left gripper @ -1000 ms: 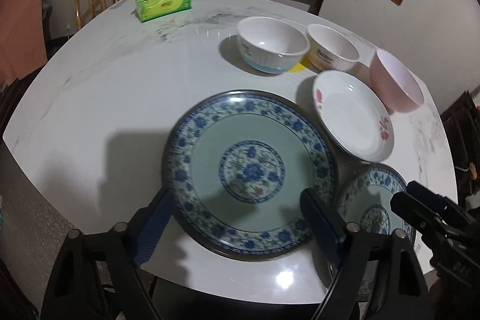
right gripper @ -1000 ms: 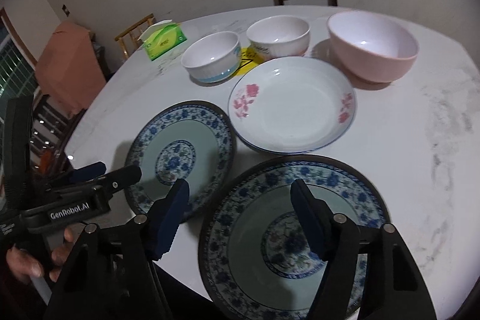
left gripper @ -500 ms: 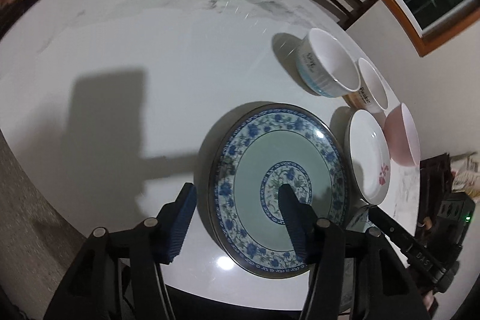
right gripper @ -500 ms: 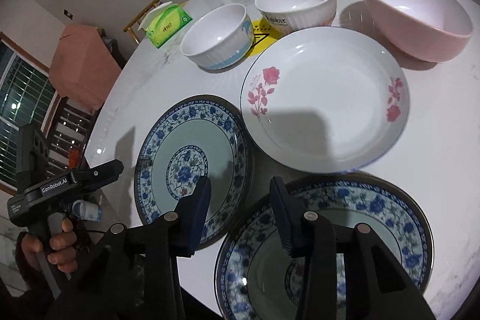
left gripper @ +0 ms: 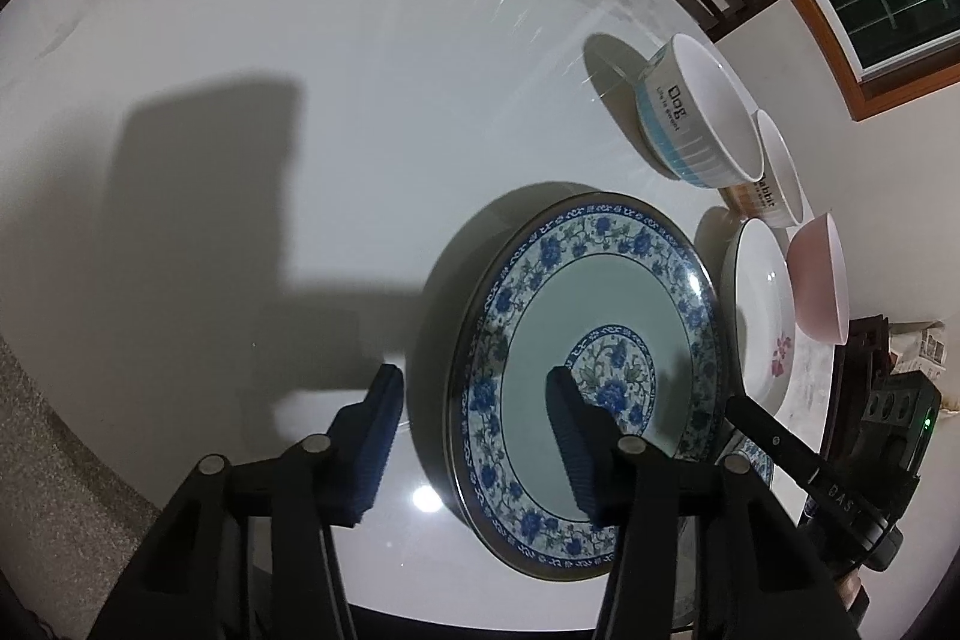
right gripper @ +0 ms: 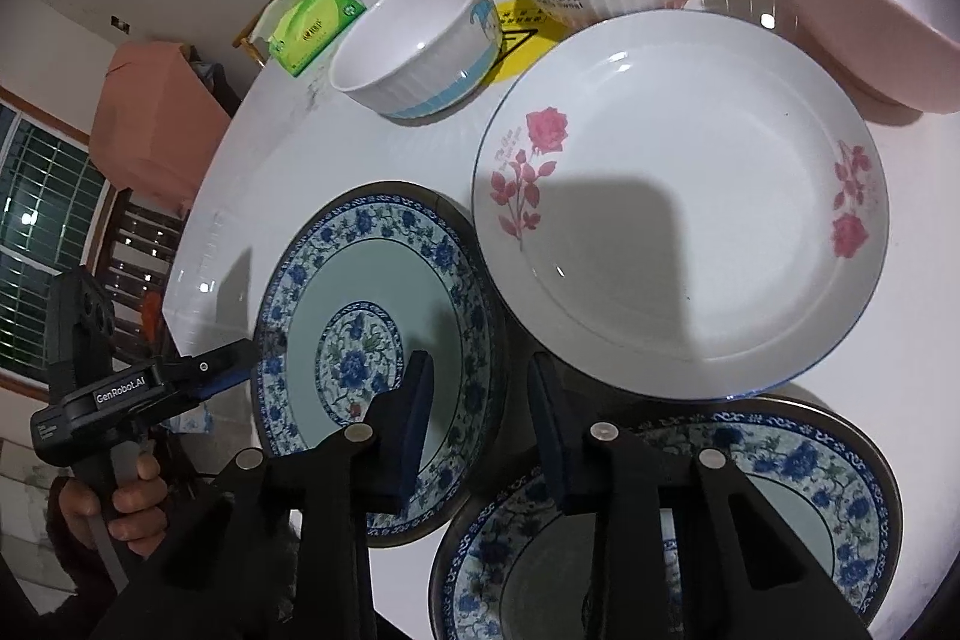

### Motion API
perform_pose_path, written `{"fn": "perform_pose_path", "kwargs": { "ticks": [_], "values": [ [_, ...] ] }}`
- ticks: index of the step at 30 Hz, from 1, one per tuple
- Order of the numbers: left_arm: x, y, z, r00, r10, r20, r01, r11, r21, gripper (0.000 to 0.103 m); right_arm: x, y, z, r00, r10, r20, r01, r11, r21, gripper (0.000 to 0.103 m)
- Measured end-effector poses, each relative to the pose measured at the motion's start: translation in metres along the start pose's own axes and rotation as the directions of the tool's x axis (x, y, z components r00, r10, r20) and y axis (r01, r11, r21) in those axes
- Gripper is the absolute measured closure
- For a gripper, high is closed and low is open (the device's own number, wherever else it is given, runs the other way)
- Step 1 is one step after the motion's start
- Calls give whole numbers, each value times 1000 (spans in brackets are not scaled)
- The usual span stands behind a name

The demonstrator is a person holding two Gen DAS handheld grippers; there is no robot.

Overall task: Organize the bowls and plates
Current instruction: 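Roll the left gripper and grasp the rim of the smaller blue floral plate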

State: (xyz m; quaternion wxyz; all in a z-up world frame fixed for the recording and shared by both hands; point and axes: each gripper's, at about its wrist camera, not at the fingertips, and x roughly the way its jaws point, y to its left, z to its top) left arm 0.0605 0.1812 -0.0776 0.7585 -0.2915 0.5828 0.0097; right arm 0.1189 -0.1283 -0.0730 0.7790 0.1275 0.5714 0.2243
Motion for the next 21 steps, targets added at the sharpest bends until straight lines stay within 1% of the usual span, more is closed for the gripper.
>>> {"fn": "perform_pose_path", "kwargs": {
  "ticks": [4,6,7,9,10,11,12,15,21],
  "values": [
    [6,2,3,1000,2,-13,-2,1000,4,59,7,-3,4,1000,3,-13,-3,1000,7,79],
    [9,3,5,1000,1,-19,-1,1000,3,65,11,-4,6,1000,8,-21,-8,1000,15,79],
    [9,3,6,1000,-3,-18,3,1000,3,65,13,-5,7,1000,12,-21,-11,1000,14,79],
    [10,2,8,1000,-1,-16,1,1000,8,69,15,-4,7,1000,7,-23,-7,1000,9,81],
    [11,2,9,1000,-2,-17,2,1000,12,71,16,-4,7,1000,8,-25,-7,1000,9,85],
    [11,2,10,1000,-5,-20,6,1000,17,77,17,-3,8,1000,2,-26,-2,1000,6,89],
    [12,1,10,1000,-1,-21,2,1000,21,80,17,0,8,1000,-10,-25,10,1000,-4,91],
    [11,1,12,1000,18,-12,-18,999,41,80,16,5,4,999,-23,-23,23,1000,-18,91],
    [-3,10,14,1000,25,19,-26,998,56,81,11,19,-7,1000,-5,-5,5,1000,-20,91]
  ]
}}
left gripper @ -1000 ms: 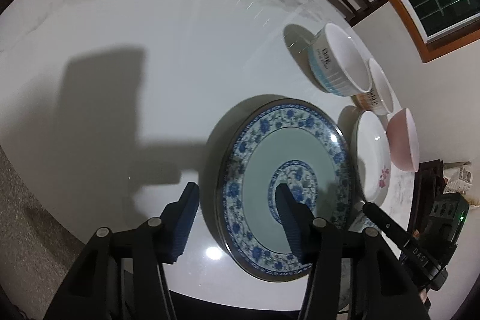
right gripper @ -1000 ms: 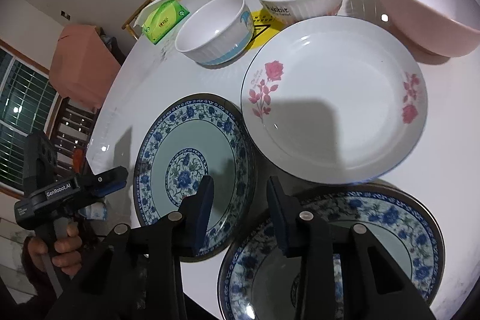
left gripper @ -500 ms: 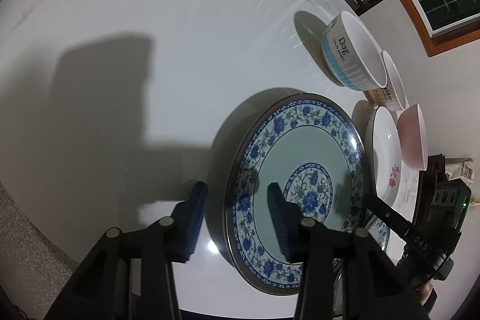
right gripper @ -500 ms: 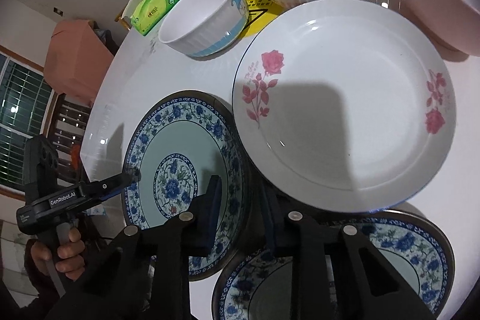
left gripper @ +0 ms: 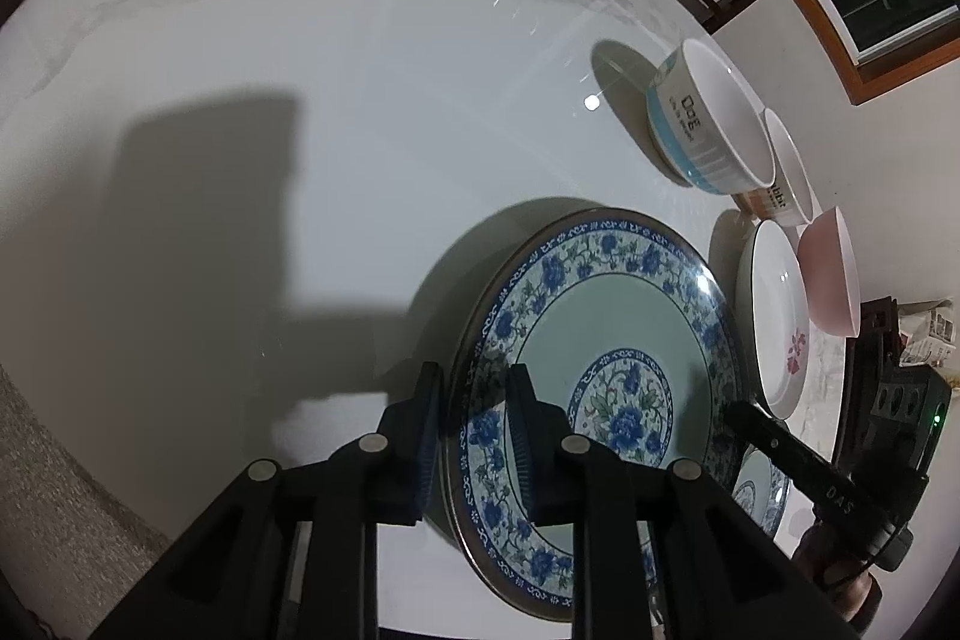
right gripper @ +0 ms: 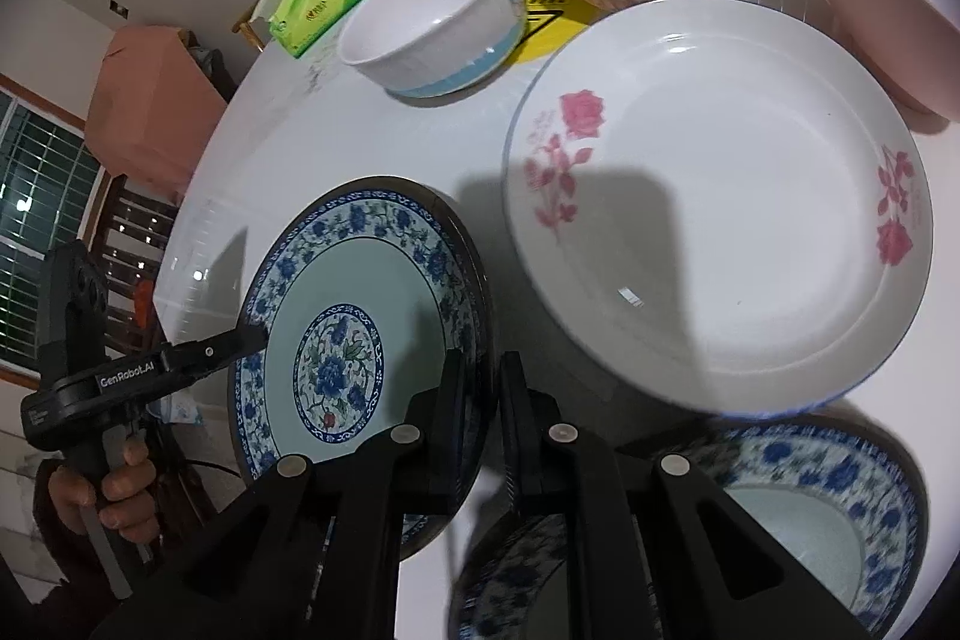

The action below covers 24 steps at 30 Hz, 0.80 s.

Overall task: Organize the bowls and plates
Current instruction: 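Roll the left gripper and grasp the rim of the smaller blue floral plate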

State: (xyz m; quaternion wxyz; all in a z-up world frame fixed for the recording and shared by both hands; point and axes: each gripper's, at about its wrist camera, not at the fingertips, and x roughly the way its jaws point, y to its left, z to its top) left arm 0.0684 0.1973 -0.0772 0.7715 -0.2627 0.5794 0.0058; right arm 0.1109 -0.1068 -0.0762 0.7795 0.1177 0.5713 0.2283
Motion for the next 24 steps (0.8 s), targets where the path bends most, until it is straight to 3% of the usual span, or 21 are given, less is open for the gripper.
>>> {"fn": "perform_pose_path", "kwargs": {
  "ticks": [11,24],
  "values": [
    [-10,17,0,999,36,37,-37,999,18,81,11,22,-25,1000,14,-1,-14,1000,-13,91],
    [-6,29,-1,998,32,49,-32,999,1,81,19,32,-24,1000,6,-14,-7,1000,-30,90]
  ]
}}
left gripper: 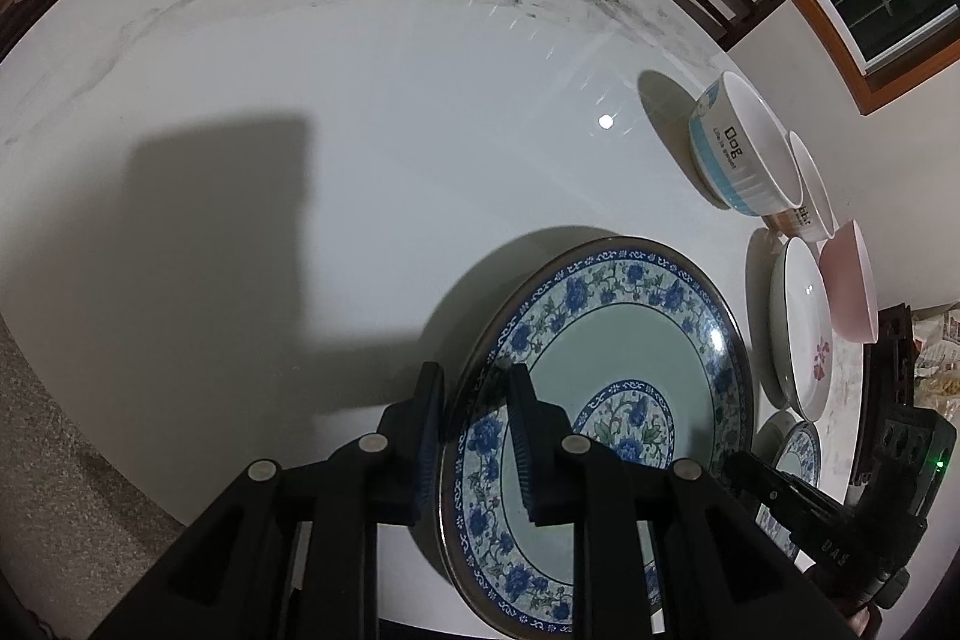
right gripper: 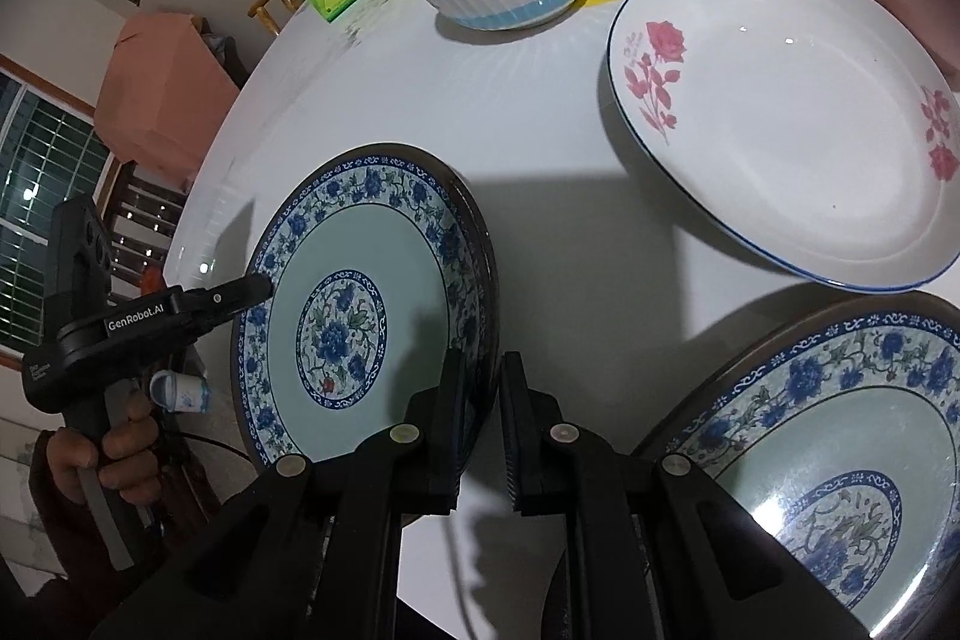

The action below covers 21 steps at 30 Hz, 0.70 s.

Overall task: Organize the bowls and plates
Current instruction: 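Roll the left gripper and grasp the rim of the smaller blue floral plate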

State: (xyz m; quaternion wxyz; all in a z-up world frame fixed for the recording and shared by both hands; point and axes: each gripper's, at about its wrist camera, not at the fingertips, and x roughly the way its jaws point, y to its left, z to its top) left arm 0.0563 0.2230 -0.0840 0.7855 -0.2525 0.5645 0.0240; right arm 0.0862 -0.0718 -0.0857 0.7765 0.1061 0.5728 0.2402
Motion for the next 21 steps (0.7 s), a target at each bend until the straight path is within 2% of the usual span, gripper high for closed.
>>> {"fn": "perform_pose_path", "kwargs": {
  "ticks": [6,14,17,21],
  "values": [
    [0,2,3,1000,-2,11,2,1000,-4,79,2,4,-2,1000,-7,-2,7,1000,-18,89],
    [-16,8,5,997,11,79,-9,1000,-28,78,-8,6,-4,1000,-7,23,8,999,-37,87],
    [-24,-1,1,995,-5,100,6,1000,-7,78,-15,4,-7,999,-8,36,10,999,-46,86],
    [-29,-22,-9,994,-63,93,61,998,34,78,-25,-1,-12,999,0,50,3,999,-52,86]
  ]
}}
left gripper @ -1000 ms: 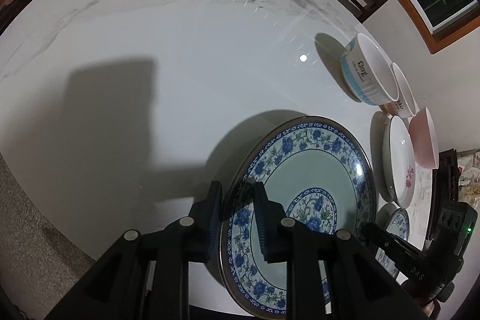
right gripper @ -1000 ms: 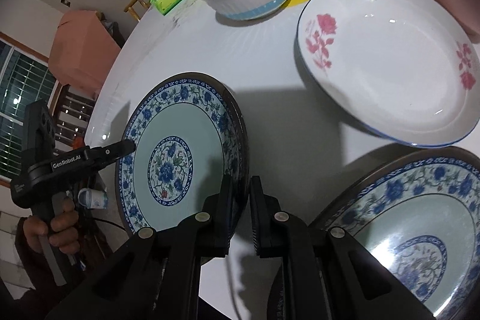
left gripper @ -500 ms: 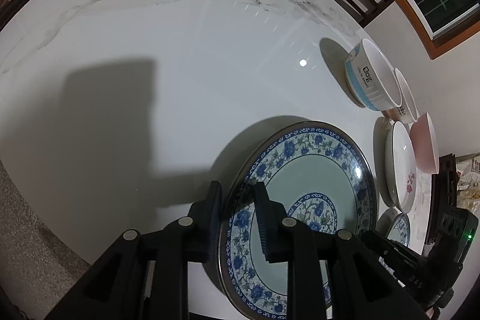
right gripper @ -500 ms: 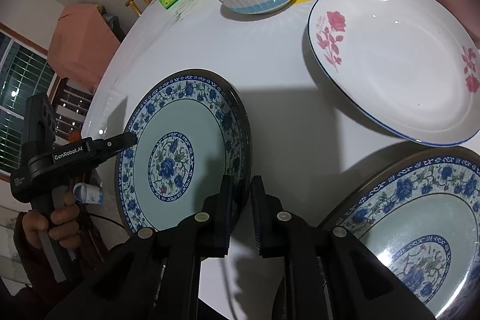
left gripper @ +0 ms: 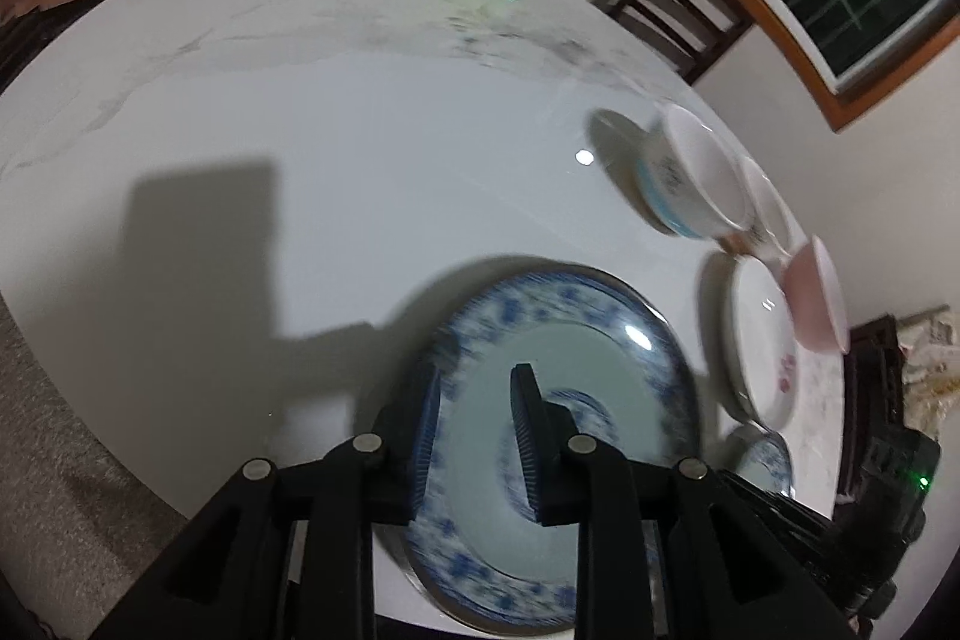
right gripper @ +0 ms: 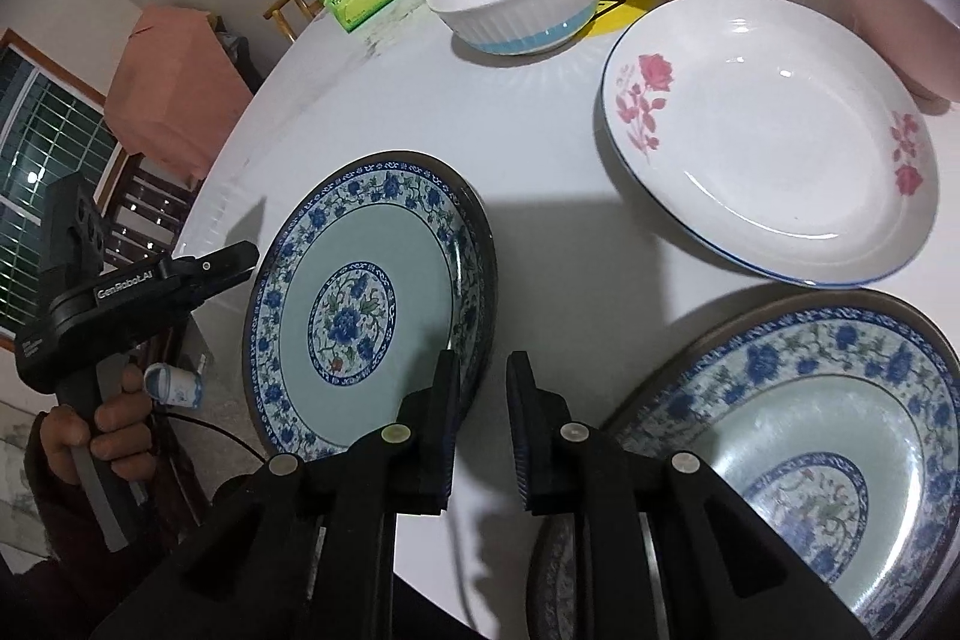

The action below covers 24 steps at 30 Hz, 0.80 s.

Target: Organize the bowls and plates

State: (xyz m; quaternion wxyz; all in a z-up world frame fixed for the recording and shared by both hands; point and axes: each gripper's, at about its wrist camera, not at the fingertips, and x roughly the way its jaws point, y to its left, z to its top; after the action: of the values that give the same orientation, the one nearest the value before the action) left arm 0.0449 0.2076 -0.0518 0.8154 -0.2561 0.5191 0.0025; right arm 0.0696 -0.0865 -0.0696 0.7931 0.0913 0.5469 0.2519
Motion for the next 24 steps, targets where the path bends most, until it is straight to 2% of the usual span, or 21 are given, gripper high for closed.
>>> {"fn": "perform_pose_path", "kwargs": {
  "ticks": [8,17,24],
  "values": [
    [7,-62,-28,990,-122,-76,130,986,108,78,-24,-12,-12,998,-59,35,60,998,-16,86],
    [32,-122,-66,959,-189,-210,232,951,204,78,-55,-45,-28,992,-100,78,96,994,48,86],
    [49,-141,-79,931,-218,-293,279,942,186,78,-79,-75,-38,987,-133,93,124,987,98,86]
  ]
}}
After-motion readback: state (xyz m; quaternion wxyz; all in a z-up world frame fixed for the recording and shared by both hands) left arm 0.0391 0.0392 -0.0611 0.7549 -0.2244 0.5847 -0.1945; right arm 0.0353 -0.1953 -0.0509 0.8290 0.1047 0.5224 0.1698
